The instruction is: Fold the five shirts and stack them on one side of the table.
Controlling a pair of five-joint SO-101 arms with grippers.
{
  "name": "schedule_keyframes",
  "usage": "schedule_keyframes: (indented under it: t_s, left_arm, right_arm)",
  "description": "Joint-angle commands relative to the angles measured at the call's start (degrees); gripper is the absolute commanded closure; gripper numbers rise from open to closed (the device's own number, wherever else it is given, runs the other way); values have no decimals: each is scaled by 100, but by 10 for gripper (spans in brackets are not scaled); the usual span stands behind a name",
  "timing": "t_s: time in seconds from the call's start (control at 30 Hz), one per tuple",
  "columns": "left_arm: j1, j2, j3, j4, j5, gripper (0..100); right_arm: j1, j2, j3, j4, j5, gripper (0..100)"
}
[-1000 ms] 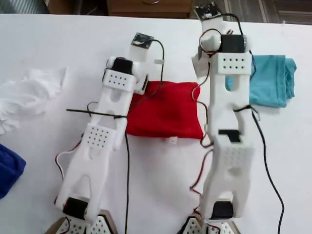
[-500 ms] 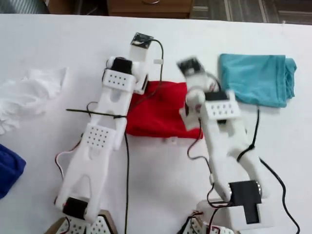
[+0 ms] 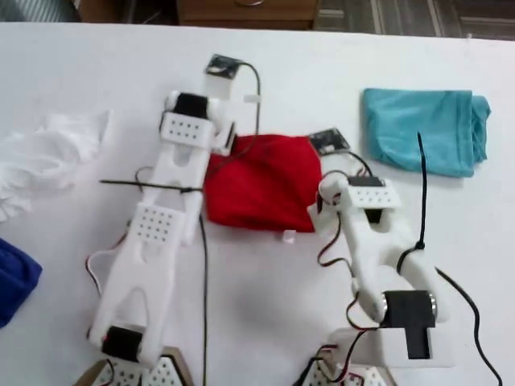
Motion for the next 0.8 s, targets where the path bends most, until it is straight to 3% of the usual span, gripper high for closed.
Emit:
schedule_keyframes:
  t_s: [0.0,0.27,0.43,0.53,0.77]
  left_arm:
    - [-325,-18,-92,176,-44,854]
    - [-202,-308,-347,571,-167,854]
    - [-378,-967,-92,607,-246,854]
    - [-554,-1600,690,607,-246,854]
    - [-633,-3657,4136,554,-571,854]
  right_arm:
    - [84,-198,-97,31,97,978]
    - [-66,-1578,-1134,1174,88,973]
    - [-31,-1666,-1855,1253,79,879]
    - [-75,-1262,-2145,989,79,834]
    - [-66,620,-3815,910,-774,904]
